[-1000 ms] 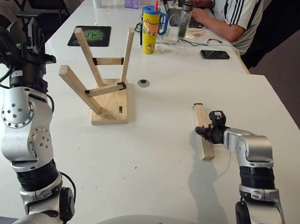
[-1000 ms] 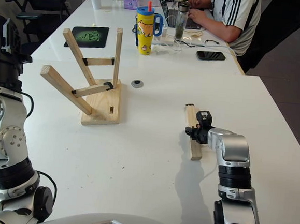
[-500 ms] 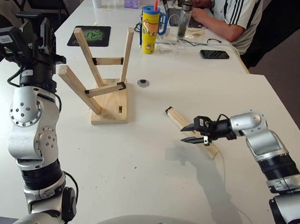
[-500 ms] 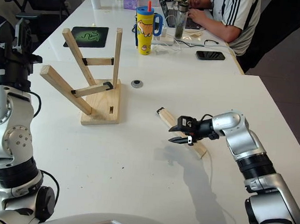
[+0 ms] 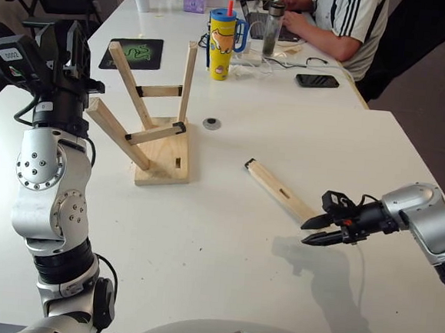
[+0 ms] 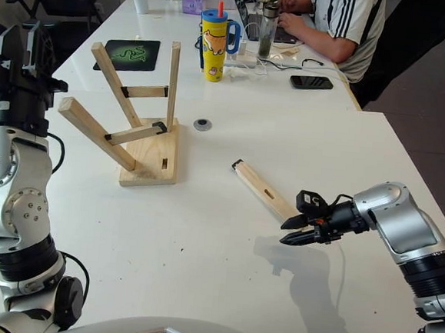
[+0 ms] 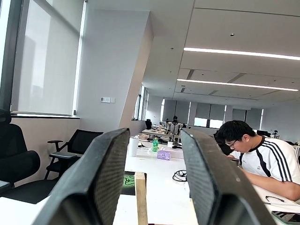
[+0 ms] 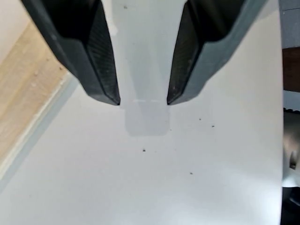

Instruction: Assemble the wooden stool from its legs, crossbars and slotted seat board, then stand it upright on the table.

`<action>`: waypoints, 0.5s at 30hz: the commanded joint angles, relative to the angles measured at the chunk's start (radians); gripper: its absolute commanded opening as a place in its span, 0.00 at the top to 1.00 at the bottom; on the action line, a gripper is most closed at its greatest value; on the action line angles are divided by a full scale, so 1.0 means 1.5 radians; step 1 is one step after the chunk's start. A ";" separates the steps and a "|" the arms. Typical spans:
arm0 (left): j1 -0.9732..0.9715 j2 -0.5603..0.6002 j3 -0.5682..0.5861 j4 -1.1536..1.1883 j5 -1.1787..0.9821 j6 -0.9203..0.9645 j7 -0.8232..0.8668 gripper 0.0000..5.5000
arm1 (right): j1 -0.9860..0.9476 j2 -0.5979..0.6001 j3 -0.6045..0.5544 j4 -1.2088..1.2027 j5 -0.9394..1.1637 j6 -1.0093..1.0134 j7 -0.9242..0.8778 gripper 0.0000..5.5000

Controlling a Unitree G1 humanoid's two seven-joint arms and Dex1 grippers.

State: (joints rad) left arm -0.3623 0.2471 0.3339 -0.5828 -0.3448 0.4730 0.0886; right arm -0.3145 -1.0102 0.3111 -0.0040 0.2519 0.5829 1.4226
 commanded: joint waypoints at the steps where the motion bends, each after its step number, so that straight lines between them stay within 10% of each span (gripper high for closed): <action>1: -0.001 -0.002 -0.002 -0.002 0.001 0.006 0.002 0.63 | 0.015 0.050 0.028 0.000 -0.032 0.085 -0.087 0.66; 15: -0.004 -0.003 -0.001 0.008 0.000 0.002 -0.003 0.63 | -0.206 0.253 -0.049 0.401 -0.198 -0.061 -0.528 0.66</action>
State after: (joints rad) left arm -0.3624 0.2416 0.3349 -0.5767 -0.3450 0.4733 0.0870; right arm -0.6018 -0.6850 0.2526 0.5931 -0.0530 0.5299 0.6412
